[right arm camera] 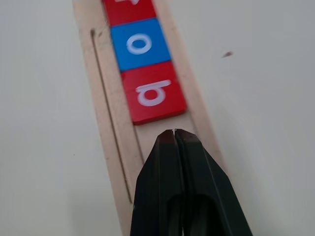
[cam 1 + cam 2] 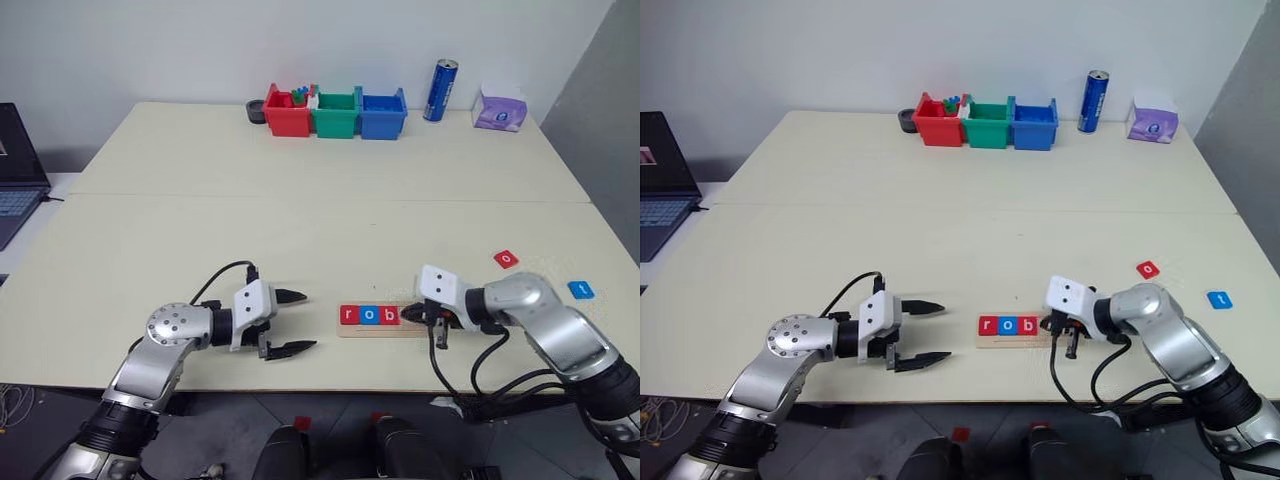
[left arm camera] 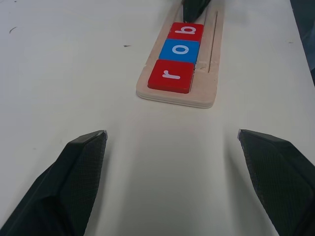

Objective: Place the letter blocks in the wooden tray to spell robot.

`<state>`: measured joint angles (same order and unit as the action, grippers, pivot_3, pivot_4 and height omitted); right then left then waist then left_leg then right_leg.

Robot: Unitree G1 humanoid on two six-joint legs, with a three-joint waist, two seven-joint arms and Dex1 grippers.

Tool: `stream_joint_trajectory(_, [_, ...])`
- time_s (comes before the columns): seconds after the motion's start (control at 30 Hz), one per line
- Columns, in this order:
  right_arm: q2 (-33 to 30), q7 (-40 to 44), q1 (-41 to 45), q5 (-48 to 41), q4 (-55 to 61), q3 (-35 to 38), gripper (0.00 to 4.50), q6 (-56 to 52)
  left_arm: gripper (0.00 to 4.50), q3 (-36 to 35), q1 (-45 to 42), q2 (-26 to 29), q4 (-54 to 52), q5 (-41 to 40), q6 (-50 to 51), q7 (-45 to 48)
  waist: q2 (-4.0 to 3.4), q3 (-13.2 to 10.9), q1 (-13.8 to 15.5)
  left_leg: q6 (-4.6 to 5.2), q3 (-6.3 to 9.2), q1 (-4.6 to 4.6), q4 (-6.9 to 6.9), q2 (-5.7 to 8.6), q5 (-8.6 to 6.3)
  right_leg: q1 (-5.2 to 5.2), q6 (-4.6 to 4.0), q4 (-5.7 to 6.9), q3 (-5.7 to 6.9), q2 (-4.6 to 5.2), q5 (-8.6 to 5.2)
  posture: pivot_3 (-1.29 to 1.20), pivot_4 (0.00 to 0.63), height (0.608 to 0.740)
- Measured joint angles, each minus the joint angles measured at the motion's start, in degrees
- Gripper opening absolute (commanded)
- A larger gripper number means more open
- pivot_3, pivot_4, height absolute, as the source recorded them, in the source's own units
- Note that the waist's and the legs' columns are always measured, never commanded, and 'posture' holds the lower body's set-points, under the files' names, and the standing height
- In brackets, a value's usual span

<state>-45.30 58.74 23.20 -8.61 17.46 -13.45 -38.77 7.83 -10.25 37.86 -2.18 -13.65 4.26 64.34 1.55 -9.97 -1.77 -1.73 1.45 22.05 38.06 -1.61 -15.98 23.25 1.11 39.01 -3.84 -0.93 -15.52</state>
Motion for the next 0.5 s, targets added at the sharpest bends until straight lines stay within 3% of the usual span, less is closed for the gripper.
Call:
stream_joint_trajectory(0.2, [1.1, -8.8, -4.9, -2.7, -2.3, 16.0, 2.73, -1.0, 4.50, 0.0, 0.8, -0.7, -0.2, 0.0, 0.1, -0.9, 0.04, 0.0, 0.1, 0.00, -0.06, 0.03, -0.01, 0.01, 0.00, -0.03, 0.00, -0.01, 0.02, 0.00, 0.00, 0.00, 0.150, 0.740])
stream_joint_trajectory(0.37, [4.8, -19.8, -6.0, -0.5, -13.8, 22.2, 4.46, 2.7, 4.50, 0.0, 1.0, -0.8, -0.3, 0.0, 0.3, -1.1, 0.02, 0.0, -0.1, 0.00, -0.14, -0.05, -0.01, 0.02, 0.00, -0.02, -0.01, 0.03, -0.12, 0.01, 0.01, 0.00, 0.150, 0.740])
stream_joint_trajectory(0.5, [5.0, -23.9, -0.5, 1.1, -28.4, 23.4, 4.46, 6.1, 4.50, 0.4, 0.4, -0.8, -0.1, 0.0, 0.3, -0.2, 0.00, 0.0, -0.4, 0.00, -0.33, -0.10, -0.02, 0.03, 0.00, -0.02, -0.01, 0.02, -0.19, -0.05, 0.01, 0.00, 0.150, 0.740])
